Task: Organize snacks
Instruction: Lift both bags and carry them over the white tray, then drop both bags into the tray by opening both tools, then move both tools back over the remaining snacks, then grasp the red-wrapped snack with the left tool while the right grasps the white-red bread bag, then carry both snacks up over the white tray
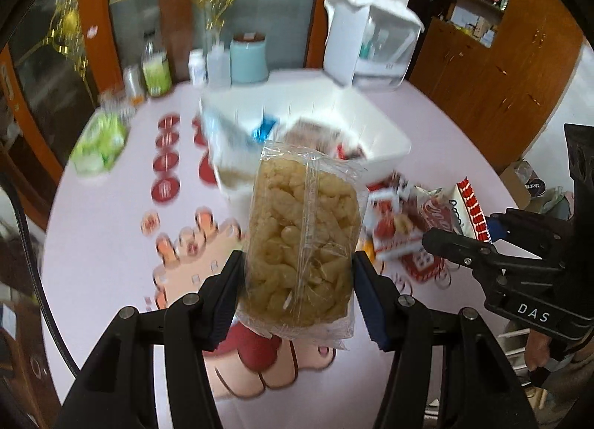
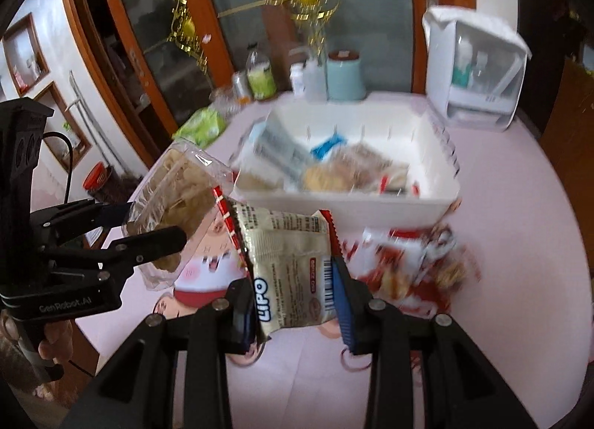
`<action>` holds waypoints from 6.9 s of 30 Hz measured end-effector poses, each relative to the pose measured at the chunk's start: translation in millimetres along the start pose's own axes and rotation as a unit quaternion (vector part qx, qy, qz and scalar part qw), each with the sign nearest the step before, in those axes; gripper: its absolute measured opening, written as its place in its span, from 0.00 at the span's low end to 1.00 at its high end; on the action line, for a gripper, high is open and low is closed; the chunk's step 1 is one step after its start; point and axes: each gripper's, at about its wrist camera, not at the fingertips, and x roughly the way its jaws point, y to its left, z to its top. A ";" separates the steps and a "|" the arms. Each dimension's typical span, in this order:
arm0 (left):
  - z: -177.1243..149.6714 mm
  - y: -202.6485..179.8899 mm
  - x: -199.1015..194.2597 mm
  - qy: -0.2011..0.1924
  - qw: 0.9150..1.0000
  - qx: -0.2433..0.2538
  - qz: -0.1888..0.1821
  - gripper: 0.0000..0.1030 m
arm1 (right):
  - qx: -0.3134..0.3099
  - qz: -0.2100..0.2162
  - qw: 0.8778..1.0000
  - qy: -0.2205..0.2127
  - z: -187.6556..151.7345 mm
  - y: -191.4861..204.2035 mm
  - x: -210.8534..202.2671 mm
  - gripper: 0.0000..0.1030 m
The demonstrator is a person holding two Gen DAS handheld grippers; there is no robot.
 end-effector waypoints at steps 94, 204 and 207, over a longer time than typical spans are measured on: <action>15.6 -124.2 -38.7 -0.093 0.988 -0.008 0.125 0.93 | 0.095 -0.067 0.992 -0.045 -43.2 -152.2 -51.1 0.69; 197.3 -46.7 -35.6 -0.166 0.982 -0.015 0.093 0.55 | 0.022 -0.068 0.983 -0.169 165.3 -93.0 -39.6 0.40; 222.1 -37.6 -16.4 -0.160 0.983 -0.019 0.094 0.56 | 0.031 -0.081 0.983 -0.159 183.7 -100.1 -16.1 0.40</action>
